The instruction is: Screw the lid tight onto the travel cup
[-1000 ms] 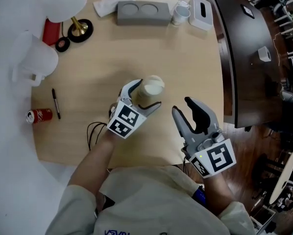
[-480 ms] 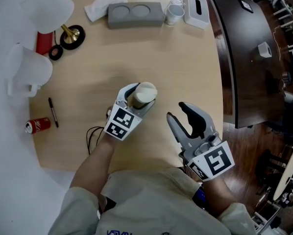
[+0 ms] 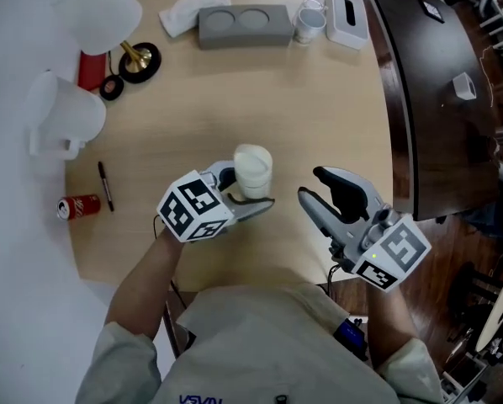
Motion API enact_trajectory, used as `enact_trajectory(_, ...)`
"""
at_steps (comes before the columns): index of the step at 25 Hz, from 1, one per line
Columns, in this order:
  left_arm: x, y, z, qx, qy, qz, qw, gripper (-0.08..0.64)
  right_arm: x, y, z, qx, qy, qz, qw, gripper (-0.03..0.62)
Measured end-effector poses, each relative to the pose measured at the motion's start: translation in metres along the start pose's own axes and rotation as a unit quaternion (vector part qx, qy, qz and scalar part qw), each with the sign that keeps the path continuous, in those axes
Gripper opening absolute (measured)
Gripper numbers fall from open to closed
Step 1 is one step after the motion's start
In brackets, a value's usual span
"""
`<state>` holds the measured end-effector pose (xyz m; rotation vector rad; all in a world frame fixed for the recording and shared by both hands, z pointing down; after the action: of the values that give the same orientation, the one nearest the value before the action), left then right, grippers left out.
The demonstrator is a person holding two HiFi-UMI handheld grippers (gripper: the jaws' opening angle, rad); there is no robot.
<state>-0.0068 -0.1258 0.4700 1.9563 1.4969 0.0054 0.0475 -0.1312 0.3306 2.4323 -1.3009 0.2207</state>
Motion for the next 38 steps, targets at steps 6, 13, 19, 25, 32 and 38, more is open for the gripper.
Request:
enact_trajectory(6, 0.068, -0.034, -0.007, -0.063, -0.016, -0.149, 0.9867, 0.313, -0.033, 0.005, 0.013, -0.004, 0.057, 0.172, 0.983, 0.193)
enact_trajectory(13, 0.123, -0.051, -0.015, -0.083, 0.0, -0.217, 0.9726, 0.313, -0.078, 0.012, 0.003, -0.052, 0.072, 0.313, 0.945, 0.272)
enact_trajectory(19, 0.15, -0.055, -0.019, -0.098, 0.023, -0.245, 0.9642, 0.313, -0.105, 0.012, -0.006, -0.069, 0.077, 0.367, 0.924, 0.279)
enact_trajectory(25, 0.144, -0.049, -0.014, -0.096, 0.024, -0.206, 0.9735, 0.313, -0.107, 0.012, -0.003, -0.058, 0.049, 0.322, 0.944, 0.273)
enact_trajectory(32, 0.095, -0.028, -0.009, -0.09, -0.017, 0.013, 0.9957, 0.313, -0.079, 0.025, -0.007, -0.069, 0.001, 0.121, 0.99, 0.27)
enact_trajectory(38, 0.074, -0.02, -0.012, -0.095, -0.044, 0.129, 0.9861, 0.313, -0.074, 0.031, -0.014, -0.082, -0.036, 0.024, 0.996, 0.259)
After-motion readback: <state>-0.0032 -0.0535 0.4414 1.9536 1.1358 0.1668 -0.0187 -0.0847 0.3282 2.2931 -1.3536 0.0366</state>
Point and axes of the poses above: the fingertips, and each gripper's own axes: y forward along the fingers, x to its right, z out of its top, the point moved 1 cm from there along -y, backward along the fingers, and after that the axes turned 6 degrees about z, right-handed, at the moved point
